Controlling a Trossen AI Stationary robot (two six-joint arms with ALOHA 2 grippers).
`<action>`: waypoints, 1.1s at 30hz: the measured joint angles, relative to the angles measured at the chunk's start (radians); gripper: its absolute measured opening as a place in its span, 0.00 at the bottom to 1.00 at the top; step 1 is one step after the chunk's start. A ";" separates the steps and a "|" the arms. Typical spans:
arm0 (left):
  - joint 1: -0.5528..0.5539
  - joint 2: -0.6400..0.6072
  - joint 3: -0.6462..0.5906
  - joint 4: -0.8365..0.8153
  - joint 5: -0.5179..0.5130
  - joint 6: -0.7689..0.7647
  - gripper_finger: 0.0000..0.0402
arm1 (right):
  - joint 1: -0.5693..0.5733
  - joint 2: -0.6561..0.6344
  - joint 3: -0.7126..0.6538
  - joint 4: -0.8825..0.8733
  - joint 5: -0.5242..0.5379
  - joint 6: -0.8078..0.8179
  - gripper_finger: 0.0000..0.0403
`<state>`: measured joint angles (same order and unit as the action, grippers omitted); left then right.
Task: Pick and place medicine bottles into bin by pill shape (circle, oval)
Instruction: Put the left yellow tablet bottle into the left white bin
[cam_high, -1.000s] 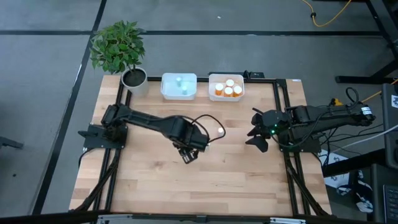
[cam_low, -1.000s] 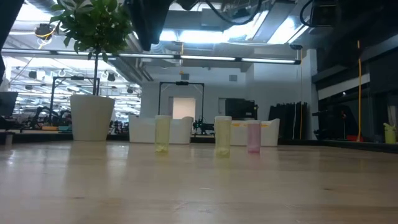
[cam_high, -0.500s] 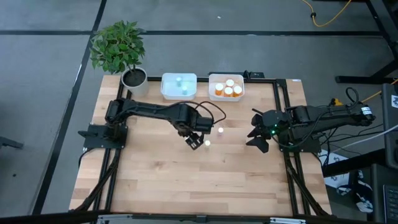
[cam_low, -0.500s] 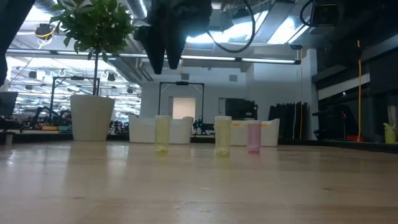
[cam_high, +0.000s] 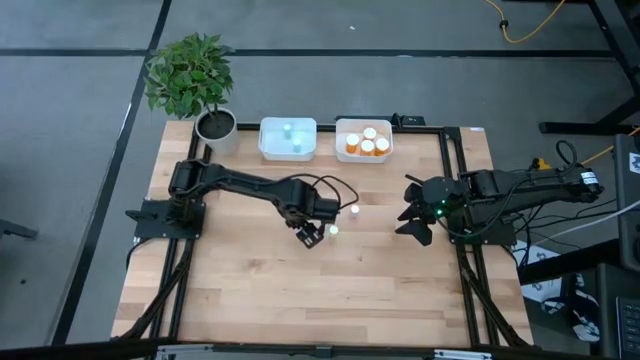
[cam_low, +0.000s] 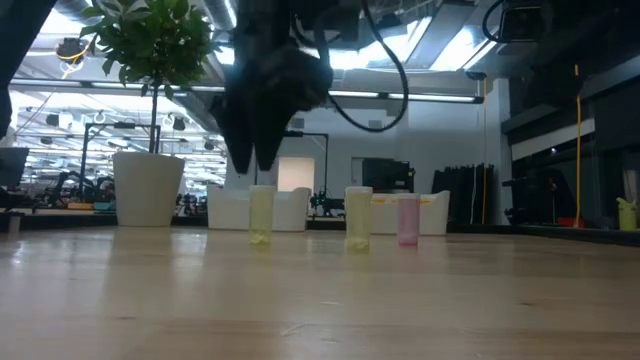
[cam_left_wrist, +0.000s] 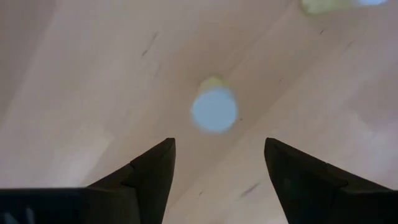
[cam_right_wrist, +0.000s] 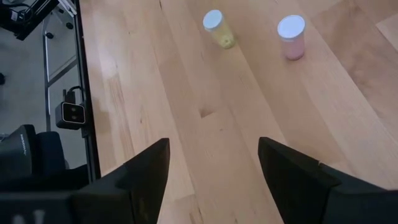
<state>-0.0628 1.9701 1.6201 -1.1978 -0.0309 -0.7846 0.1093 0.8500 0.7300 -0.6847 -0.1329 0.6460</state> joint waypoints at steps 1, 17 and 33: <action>0.000 0.000 -0.019 0.034 0.001 -0.001 0.60 | 0.000 0.000 0.000 0.000 0.000 0.000 0.61; 0.015 0.000 -0.111 0.151 -0.012 -0.024 0.59 | 0.000 0.000 0.000 0.000 0.000 -0.019 0.61; 0.015 0.000 -0.111 0.165 -0.012 -0.029 0.42 | 0.000 0.000 0.000 -0.001 0.000 -0.056 0.61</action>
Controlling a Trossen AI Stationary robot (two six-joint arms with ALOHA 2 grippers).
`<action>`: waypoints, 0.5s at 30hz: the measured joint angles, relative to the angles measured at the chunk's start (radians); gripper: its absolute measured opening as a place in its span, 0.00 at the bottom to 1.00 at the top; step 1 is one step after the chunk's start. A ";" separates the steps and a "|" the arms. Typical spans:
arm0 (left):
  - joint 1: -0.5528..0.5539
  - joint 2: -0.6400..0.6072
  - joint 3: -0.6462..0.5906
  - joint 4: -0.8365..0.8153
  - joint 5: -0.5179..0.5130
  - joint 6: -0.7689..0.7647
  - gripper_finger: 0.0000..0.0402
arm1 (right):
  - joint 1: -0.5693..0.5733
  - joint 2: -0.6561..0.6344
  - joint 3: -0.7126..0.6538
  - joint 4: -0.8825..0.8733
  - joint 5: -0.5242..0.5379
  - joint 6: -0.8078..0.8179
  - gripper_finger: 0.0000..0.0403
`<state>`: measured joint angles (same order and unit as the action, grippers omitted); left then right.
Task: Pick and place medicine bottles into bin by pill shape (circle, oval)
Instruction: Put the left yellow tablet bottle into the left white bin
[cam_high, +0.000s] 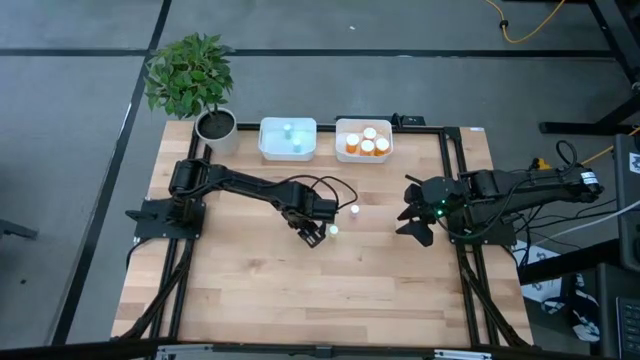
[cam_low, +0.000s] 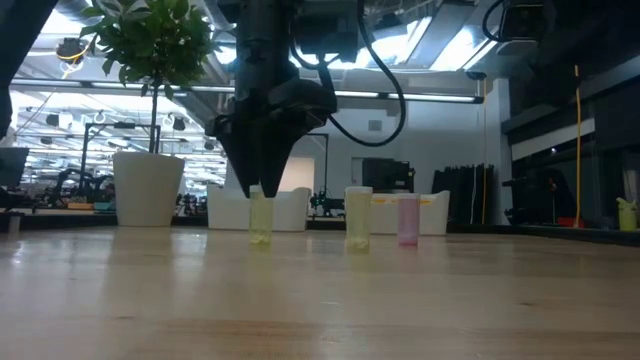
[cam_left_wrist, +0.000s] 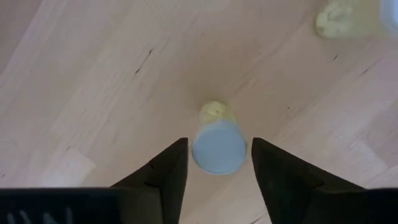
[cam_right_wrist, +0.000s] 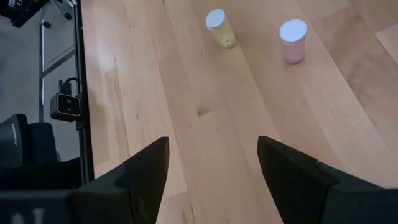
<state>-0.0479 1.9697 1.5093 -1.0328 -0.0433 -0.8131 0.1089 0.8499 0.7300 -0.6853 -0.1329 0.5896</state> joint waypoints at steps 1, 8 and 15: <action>0.000 0.000 0.000 0.000 0.000 0.000 0.41 | 0.000 0.000 0.000 0.000 0.000 0.000 0.61; 0.000 0.000 0.000 -0.001 0.000 -0.009 0.32 | 0.000 0.000 0.000 0.000 0.000 -0.033 0.61; 0.035 0.000 0.094 -0.127 0.014 -0.011 0.27 | 0.000 0.000 0.000 0.000 0.000 -0.049 0.61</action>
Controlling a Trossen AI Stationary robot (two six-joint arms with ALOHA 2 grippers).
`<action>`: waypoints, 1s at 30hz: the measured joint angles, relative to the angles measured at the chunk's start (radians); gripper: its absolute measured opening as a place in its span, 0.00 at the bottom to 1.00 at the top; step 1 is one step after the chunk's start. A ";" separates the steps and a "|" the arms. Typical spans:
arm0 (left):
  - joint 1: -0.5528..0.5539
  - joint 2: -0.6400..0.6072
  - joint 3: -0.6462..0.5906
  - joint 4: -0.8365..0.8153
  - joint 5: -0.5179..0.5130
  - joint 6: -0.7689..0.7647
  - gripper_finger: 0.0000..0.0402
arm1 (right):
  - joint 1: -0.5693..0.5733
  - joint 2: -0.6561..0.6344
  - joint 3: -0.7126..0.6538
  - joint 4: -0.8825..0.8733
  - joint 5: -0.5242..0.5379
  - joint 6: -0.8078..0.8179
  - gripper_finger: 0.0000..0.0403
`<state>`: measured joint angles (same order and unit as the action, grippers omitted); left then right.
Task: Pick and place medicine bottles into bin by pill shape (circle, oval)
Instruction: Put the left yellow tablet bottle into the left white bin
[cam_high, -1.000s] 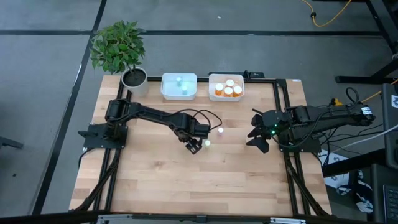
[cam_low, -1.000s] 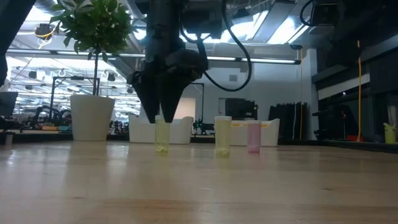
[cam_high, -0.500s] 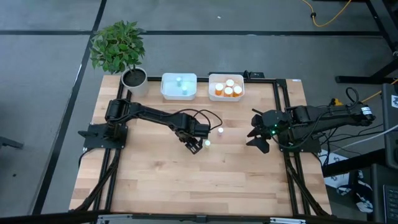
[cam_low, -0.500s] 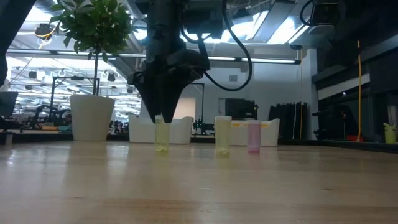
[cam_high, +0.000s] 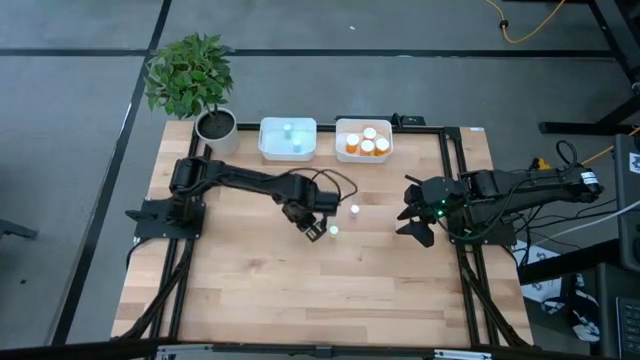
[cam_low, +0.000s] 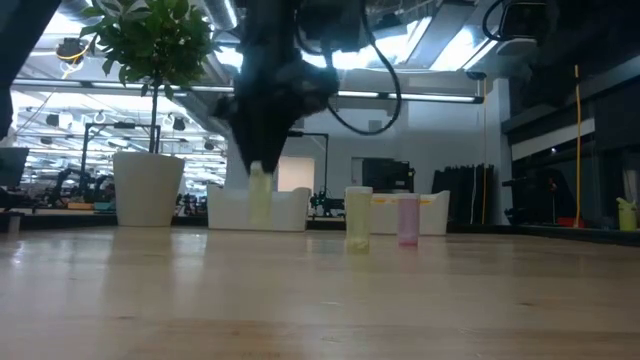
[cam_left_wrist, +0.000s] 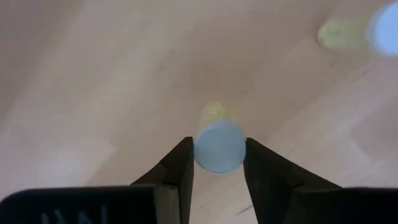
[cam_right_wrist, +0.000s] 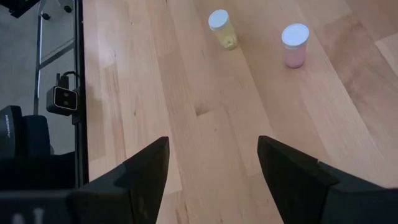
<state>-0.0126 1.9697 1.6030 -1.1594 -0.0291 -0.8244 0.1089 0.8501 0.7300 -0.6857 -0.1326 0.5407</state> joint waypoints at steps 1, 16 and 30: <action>0.012 0.000 0.031 -0.035 -0.004 0.018 0.27 | 0.000 0.000 0.000 0.000 0.000 0.000 0.61; 0.450 -0.003 0.353 -0.275 -0.119 0.339 0.27 | 0.000 0.000 0.000 0.000 0.054 0.033 0.61; 0.682 -0.001 0.198 -0.129 -0.137 0.585 0.27 | 0.000 0.000 0.000 0.008 0.141 0.137 0.61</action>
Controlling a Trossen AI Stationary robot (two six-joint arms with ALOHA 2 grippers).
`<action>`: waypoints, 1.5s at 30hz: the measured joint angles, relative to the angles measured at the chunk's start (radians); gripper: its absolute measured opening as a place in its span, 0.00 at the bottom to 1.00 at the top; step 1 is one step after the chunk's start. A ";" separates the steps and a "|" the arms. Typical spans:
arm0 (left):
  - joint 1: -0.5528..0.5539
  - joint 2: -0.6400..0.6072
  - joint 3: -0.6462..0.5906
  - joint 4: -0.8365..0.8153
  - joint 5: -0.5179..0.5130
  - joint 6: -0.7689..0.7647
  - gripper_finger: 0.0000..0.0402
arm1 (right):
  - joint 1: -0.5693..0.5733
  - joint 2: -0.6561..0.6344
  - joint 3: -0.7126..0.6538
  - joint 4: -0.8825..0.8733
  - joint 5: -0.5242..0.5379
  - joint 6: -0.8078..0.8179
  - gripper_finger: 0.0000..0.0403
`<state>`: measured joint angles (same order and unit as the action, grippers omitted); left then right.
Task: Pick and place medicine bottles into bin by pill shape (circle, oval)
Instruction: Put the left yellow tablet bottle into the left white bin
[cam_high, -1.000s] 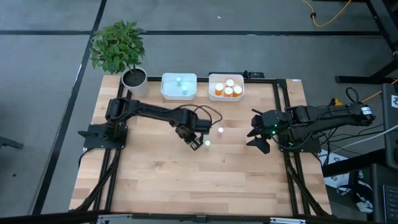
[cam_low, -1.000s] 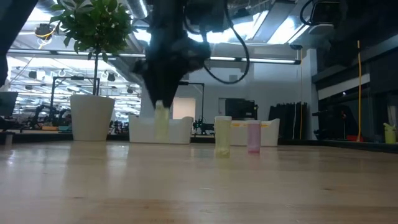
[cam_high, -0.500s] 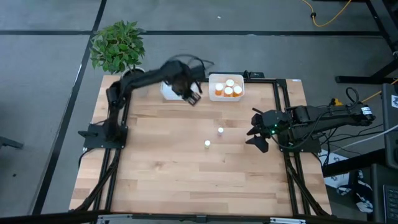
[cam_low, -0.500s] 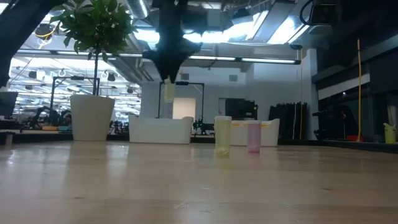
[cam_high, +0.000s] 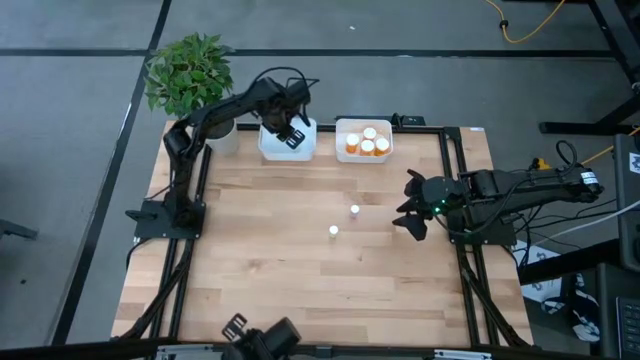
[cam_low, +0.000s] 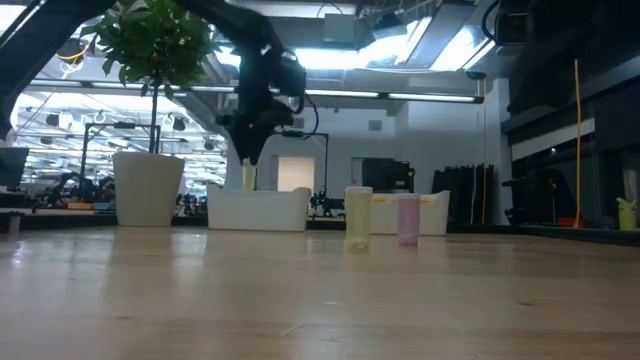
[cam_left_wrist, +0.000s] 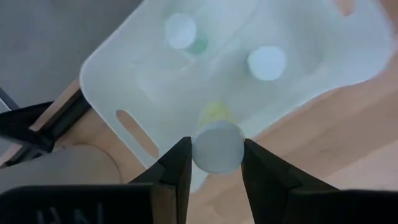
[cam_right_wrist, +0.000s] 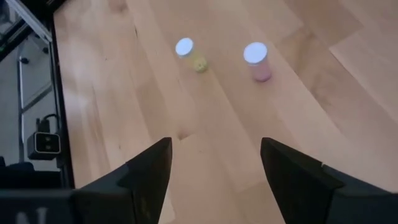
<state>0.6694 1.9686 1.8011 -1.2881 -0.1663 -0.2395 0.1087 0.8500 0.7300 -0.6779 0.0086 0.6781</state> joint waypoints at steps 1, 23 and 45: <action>0.007 0.000 -0.018 0.013 0.001 0.011 0.27 | 0.000 0.000 0.000 0.001 0.001 0.010 0.61; 0.091 0.001 -0.153 0.162 0.030 0.147 0.27 | 0.000 0.000 0.000 0.001 0.001 0.159 0.61; 0.095 0.041 -0.152 0.202 0.022 0.197 0.27 | 0.000 0.000 0.000 0.003 0.070 0.160 0.61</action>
<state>0.7647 2.0098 1.6489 -1.0866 -0.1445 -0.0420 0.1085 0.8501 0.7300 -0.6747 0.0784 0.8383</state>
